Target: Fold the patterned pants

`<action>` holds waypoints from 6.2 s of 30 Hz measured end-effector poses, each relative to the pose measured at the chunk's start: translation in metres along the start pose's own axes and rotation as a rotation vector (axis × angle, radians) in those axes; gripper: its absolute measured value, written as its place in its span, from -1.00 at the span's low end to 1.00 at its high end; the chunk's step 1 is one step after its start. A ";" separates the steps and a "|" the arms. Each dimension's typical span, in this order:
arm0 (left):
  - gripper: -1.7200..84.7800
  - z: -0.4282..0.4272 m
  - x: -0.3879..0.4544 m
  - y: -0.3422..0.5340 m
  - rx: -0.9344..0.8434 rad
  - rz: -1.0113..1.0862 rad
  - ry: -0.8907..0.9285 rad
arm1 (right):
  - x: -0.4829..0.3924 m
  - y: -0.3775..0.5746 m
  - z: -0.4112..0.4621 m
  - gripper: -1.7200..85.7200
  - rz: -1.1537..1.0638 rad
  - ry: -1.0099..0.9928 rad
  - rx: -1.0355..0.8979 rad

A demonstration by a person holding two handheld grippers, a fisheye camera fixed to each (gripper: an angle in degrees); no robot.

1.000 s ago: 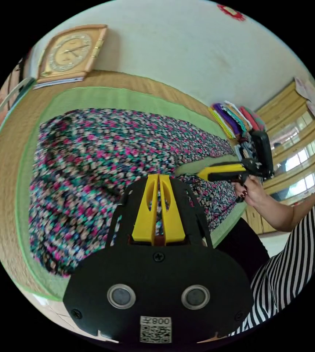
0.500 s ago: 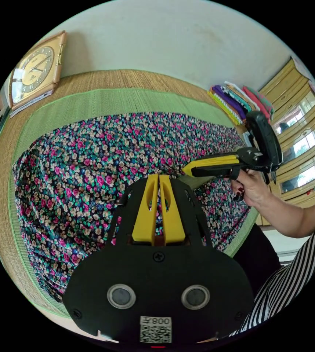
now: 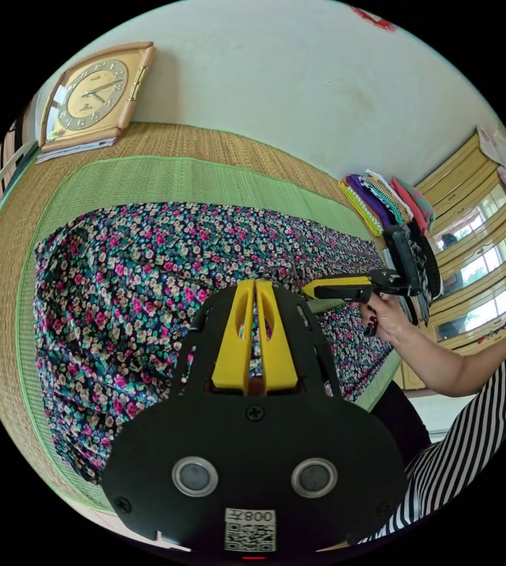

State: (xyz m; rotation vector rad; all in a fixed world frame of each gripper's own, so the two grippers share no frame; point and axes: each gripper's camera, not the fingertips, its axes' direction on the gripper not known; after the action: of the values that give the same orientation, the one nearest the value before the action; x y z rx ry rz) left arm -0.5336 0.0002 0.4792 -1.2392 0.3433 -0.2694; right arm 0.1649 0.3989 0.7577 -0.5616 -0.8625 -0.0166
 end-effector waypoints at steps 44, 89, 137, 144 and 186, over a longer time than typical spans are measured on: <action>-0.96 0.002 -0.017 0.053 -0.122 -0.233 -0.531 | -0.076 0.091 -0.033 -0.96 -0.131 -0.117 -0.217; -0.96 0.109 0.019 -0.165 -0.014 0.071 -0.310 | 0.135 0.049 -0.226 -0.96 0.479 0.338 0.250; -0.96 0.031 0.011 0.086 -0.348 0.039 -0.056 | 0.072 0.253 -0.212 -0.96 0.526 0.175 0.094; -0.96 -0.022 -0.032 0.110 -0.211 -0.103 -0.166 | 0.069 0.263 -0.198 -0.96 0.526 0.222 0.076; -0.96 -0.011 -0.134 0.234 -0.015 -0.290 -0.225 | -0.177 -0.123 0.048 -0.96 -0.336 -0.169 0.106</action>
State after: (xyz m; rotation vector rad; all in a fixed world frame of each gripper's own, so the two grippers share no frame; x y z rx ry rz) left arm -0.6578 0.1133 0.2679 -1.3193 -0.0300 -0.3717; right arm -0.0151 0.2794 0.7108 -0.3162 -1.1089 -0.2305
